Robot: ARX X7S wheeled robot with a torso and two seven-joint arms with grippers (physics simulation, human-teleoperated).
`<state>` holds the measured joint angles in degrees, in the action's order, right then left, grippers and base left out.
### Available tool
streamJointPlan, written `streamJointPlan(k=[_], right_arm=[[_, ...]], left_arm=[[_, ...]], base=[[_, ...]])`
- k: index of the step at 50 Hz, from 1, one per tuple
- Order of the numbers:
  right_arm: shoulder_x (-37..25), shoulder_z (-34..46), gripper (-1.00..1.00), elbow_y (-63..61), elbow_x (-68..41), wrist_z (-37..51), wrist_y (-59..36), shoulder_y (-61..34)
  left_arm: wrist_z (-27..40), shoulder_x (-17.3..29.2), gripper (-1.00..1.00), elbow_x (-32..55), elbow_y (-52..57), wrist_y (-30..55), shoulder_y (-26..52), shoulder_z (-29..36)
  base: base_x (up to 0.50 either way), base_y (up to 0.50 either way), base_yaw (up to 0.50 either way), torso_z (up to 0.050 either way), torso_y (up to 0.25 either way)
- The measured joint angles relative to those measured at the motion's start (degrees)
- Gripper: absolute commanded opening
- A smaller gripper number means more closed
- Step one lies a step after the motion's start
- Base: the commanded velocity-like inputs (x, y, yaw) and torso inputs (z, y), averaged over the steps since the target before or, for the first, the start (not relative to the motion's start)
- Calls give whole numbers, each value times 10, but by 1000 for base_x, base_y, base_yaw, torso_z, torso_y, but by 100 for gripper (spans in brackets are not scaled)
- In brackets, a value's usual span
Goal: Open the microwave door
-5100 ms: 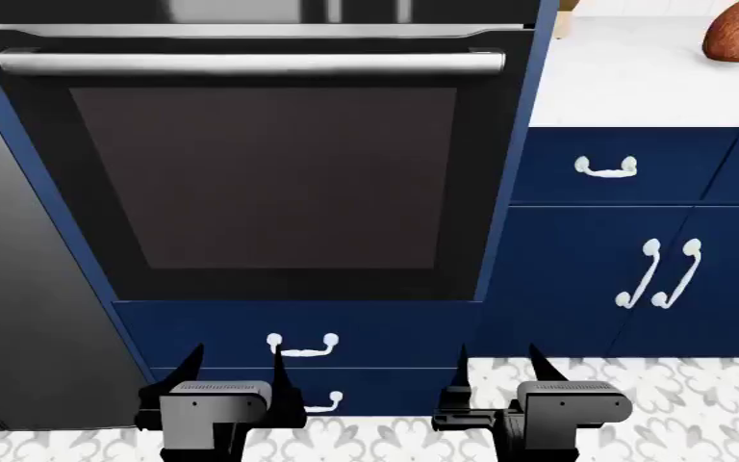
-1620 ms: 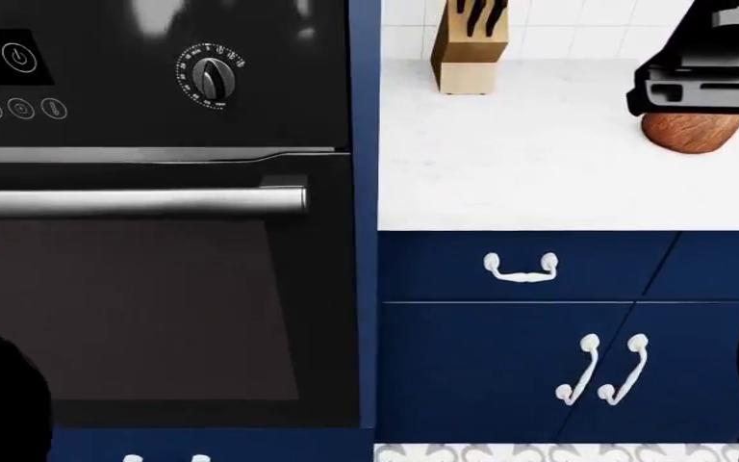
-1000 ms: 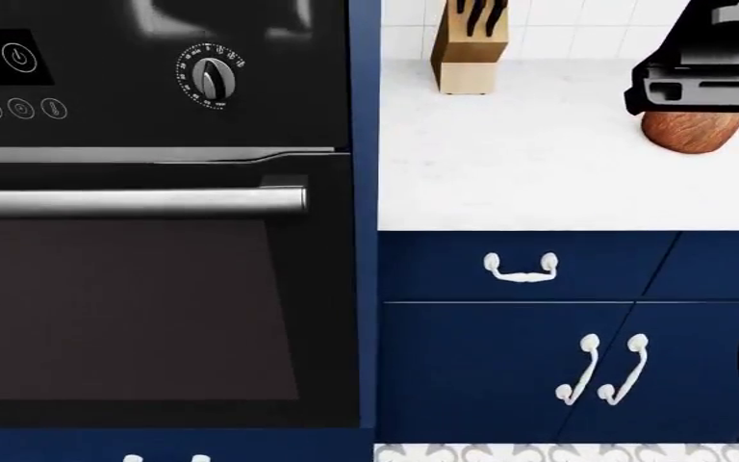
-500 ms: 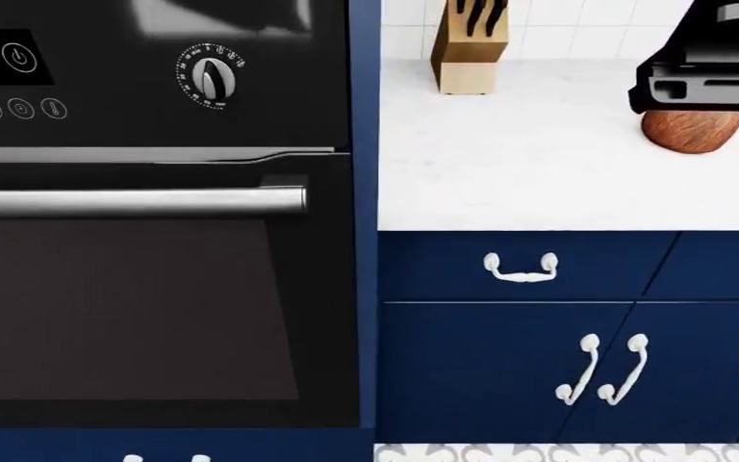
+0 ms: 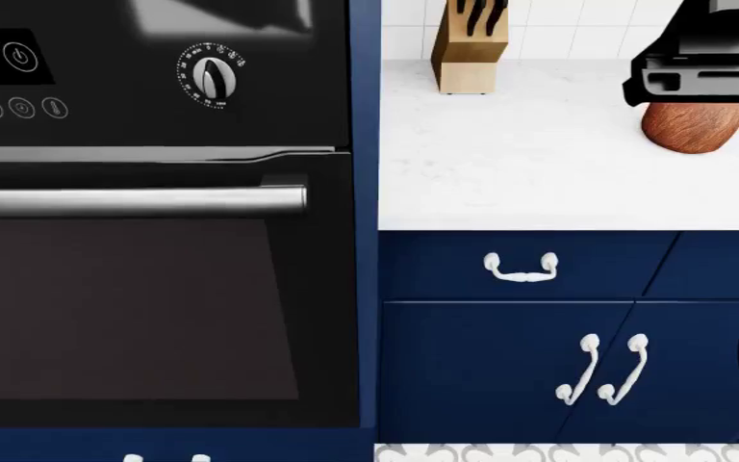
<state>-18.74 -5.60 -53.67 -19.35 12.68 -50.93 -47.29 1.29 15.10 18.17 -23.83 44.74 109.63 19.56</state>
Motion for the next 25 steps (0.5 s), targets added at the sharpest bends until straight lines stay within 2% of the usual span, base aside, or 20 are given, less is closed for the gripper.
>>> streamJointPlan(k=[12, 25], right_arm=[[-3, 4, 100, 1, -2, 3, 3, 0], [-5, 4, 100, 3, -3, 7, 10, 4]], left_arm=[[4, 3, -100, -18, 1, -7, -3, -4], [14, 13, -100, -3, 48, 26, -11, -16]], base=[[0, 0, 0, 0, 0], [0, 0, 0, 0, 0]])
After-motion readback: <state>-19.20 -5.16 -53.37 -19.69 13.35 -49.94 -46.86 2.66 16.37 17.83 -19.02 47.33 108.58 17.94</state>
